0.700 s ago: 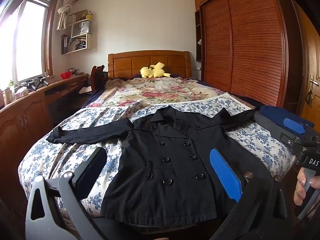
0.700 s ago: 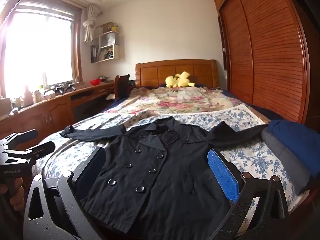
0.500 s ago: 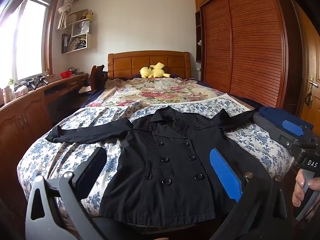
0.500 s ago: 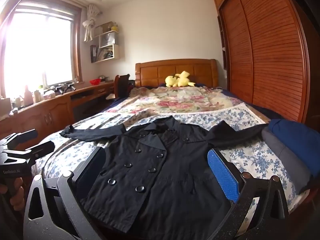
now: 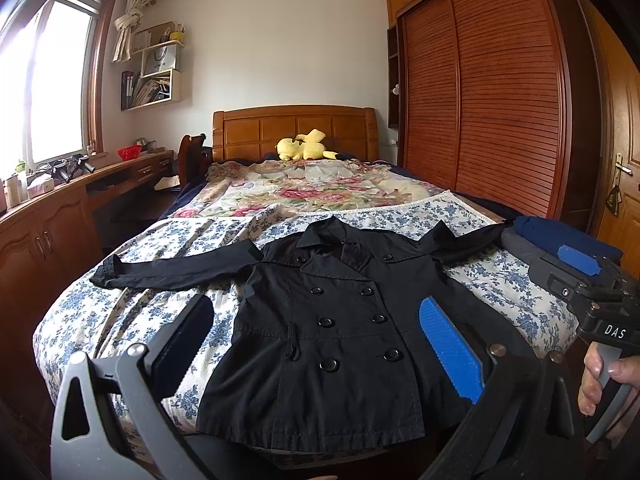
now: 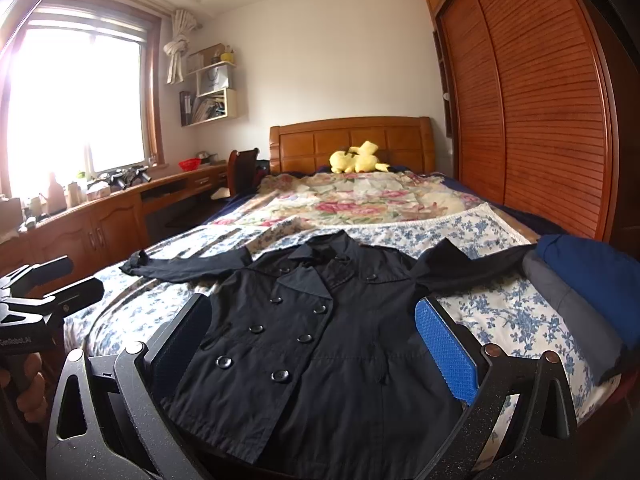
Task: Fold large clothes
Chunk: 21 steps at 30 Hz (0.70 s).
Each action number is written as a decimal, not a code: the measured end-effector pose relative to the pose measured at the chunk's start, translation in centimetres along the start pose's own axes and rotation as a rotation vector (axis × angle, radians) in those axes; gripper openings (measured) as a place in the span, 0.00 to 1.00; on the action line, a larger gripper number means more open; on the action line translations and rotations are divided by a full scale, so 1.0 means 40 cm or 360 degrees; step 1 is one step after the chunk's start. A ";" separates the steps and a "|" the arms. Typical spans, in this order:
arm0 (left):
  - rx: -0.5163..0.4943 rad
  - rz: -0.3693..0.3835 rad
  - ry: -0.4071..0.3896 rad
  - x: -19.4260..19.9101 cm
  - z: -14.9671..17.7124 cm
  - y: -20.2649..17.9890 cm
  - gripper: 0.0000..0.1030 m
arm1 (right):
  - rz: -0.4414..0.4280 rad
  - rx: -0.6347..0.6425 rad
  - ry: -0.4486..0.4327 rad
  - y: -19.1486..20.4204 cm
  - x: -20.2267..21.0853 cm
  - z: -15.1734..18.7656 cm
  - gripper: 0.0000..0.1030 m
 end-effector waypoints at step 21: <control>-0.0006 0.0000 -0.0036 0.024 -0.024 -0.009 1.00 | -0.0009 -0.0004 -0.0010 -0.005 0.006 -0.003 1.00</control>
Point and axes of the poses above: each gripper's, at about its wrist camera, not at the fingertips, and x roughly against the way its jaws point, y to its left, z to its underside, the point moved 10 cm from there along -x, roughly the way its jaws point, and after that the axes turned 12 degrees about -x, right-handed, at the moved point
